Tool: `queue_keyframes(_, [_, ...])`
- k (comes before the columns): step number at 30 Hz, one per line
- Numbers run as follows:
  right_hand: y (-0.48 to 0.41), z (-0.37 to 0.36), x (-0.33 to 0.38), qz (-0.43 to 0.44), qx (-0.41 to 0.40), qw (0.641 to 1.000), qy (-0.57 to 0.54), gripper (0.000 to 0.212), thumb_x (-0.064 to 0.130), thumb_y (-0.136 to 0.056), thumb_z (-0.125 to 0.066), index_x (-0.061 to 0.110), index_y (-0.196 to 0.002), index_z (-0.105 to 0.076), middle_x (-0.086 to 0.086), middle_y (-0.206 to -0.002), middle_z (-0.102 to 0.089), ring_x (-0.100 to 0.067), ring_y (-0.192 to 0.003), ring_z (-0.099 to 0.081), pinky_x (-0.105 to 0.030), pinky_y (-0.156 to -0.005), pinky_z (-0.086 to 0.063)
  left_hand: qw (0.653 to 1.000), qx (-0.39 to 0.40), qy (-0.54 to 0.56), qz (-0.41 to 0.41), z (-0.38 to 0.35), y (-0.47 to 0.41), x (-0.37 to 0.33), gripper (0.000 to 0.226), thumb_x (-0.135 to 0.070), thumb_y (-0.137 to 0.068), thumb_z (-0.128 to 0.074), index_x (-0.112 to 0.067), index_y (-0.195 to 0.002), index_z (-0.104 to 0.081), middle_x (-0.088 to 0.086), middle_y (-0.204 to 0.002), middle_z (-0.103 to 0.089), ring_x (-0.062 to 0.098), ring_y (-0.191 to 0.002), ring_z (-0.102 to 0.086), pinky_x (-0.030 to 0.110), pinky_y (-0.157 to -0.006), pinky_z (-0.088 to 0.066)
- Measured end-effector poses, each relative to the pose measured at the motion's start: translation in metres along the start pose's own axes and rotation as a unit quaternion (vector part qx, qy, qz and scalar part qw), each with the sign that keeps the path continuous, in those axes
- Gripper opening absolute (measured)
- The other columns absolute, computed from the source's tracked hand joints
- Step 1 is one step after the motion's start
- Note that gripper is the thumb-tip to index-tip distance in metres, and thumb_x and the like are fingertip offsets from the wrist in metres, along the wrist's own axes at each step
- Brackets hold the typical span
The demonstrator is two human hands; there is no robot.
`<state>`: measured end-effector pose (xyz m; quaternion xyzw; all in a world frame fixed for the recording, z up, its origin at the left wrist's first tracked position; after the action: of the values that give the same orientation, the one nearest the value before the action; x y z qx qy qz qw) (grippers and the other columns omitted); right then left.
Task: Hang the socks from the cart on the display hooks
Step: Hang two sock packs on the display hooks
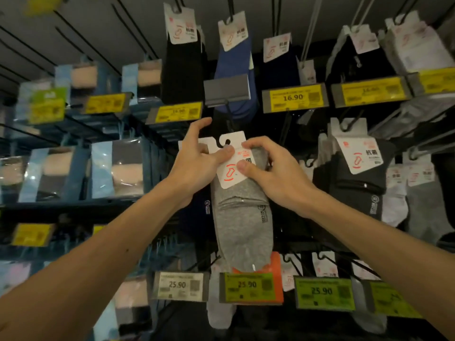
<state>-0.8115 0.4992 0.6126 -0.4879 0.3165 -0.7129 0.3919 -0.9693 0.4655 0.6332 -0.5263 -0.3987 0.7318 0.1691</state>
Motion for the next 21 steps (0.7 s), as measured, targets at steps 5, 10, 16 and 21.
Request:
queue_keyframes(5, [-0.022,-0.003,0.008,0.043,-0.045,0.998,0.024,0.035,0.027,-0.094,-0.066,0.03,-0.127,-0.056,0.014,-0.115,-0.06,-0.004,-0.107,-0.058,-0.011,-0.083,-0.049,0.98,-0.037,-0.112,-0.162,0.007,-0.017,-0.011,0.031,-0.022,-0.094,-0.067,-0.033,-0.122,-0.057,-0.017,-0.102,-0.064,-0.002,-0.087,-0.064,0.017,-0.068,-0.054])
queue_keyframes(10, [-0.029,-0.005,0.01,0.046,-0.068,0.996,0.039,0.039,0.028,-0.095,-0.065,0.029,-0.133,-0.055,0.012,-0.118,-0.06,-0.006,-0.109,-0.059,-0.021,-0.089,-0.052,0.969,-0.053,-0.151,-0.186,0.005,-0.025,-0.01,0.027,-0.027,-0.098,-0.061,-0.026,-0.125,-0.063,-0.007,-0.117,-0.061,-0.005,-0.072,-0.055,0.006,-0.059,-0.042])
queue_keyframes(16, [-0.029,0.002,0.013,0.023,-0.091,0.994,0.051,0.04,0.034,-0.094,-0.066,0.03,-0.132,-0.058,0.016,-0.111,-0.059,-0.004,-0.106,-0.057,-0.022,-0.089,-0.049,0.971,-0.046,-0.161,-0.167,0.003,-0.03,-0.008,0.03,-0.036,-0.099,-0.057,-0.031,-0.129,-0.059,-0.018,-0.101,-0.059,-0.008,-0.08,-0.059,0.006,-0.061,-0.045])
queue_keyframes(21, [-0.03,0.001,0.003,0.009,-0.078,0.995,0.069,0.039,0.035,-0.093,-0.067,0.031,-0.131,-0.059,0.014,-0.114,-0.062,-0.004,-0.107,-0.057,-0.016,-0.086,-0.048,0.979,-0.03,-0.139,-0.144,-0.003,-0.028,0.004,0.035,-0.033,-0.1,-0.057,-0.027,-0.134,-0.054,-0.018,-0.098,-0.058,-0.008,-0.078,-0.06,0.004,-0.06,-0.045])
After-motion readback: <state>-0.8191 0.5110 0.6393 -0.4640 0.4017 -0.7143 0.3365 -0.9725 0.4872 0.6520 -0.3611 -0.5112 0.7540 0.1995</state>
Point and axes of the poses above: each hand's wrist, its own y-axis away from the middle knuckle, its own z-axis out of the back of the hand, x = y × z, the point moved 5 cm from there along -y, towards the middle knuckle
